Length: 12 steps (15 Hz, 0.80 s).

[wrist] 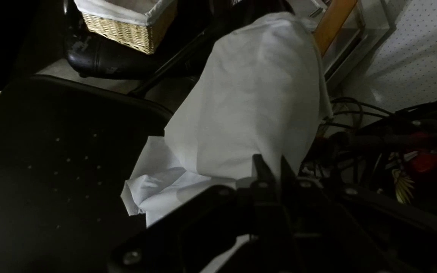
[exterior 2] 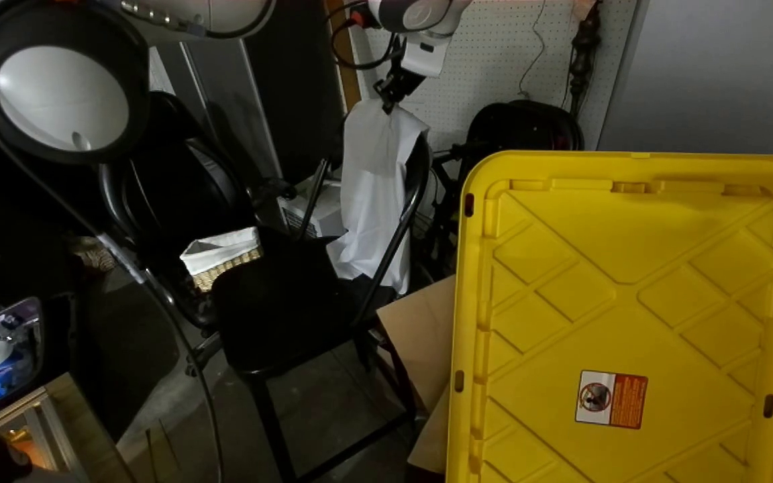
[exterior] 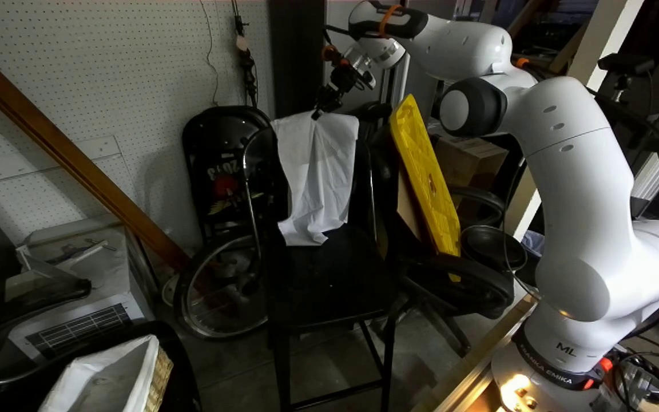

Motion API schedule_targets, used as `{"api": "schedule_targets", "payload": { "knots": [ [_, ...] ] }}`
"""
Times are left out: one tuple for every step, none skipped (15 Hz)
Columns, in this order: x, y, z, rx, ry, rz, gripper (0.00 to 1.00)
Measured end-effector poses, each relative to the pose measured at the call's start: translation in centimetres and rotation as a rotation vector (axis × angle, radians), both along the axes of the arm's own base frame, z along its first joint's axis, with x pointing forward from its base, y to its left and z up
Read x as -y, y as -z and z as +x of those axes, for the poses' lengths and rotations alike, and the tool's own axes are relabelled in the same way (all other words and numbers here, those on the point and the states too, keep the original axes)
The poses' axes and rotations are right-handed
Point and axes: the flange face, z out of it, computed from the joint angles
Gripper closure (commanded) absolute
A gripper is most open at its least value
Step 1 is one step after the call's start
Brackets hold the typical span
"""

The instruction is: Put the white towel on the seat of the chair

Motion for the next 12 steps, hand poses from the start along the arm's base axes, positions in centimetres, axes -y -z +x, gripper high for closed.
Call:
{"api": "schedule_targets", "payload": {
  "knots": [
    [-0.3, -0.1, -0.2, -0.010, -0.022, -0.001, 0.98],
    [-0.8, -0.4, -0.7, -0.028, -0.061, 0.000, 0.98],
    [-1.4, -0.7, -1.4, -0.052, -0.114, 0.003, 0.98],
    [-2.0, -1.1, -2.1, -0.074, -0.166, 0.003, 0.98],
    [-2.6, -1.7, -2.9, -0.092, -0.218, 0.002, 0.98],
    [-3.3, -2.3, -3.7, -0.107, -0.270, -0.003, 0.98],
    [-4.0, -2.9, -4.6, -0.121, -0.323, -0.011, 0.98],
    [-4.8, -3.6, -5.5, -0.133, -0.378, -0.022, 0.98],
    [-5.6, -4.3, -6.4, -0.144, -0.428, -0.033, 0.98],
    [-6.5, -4.8, -7.2, -0.155, -0.481, -0.041, 0.98],
    [-7.5, -5.1, -8.0, -0.164, -0.533, -0.042, 0.98],
    [-8.6, -5.4, -8.8, -0.174, -0.587, -0.041, 0.98]
  ]
}}
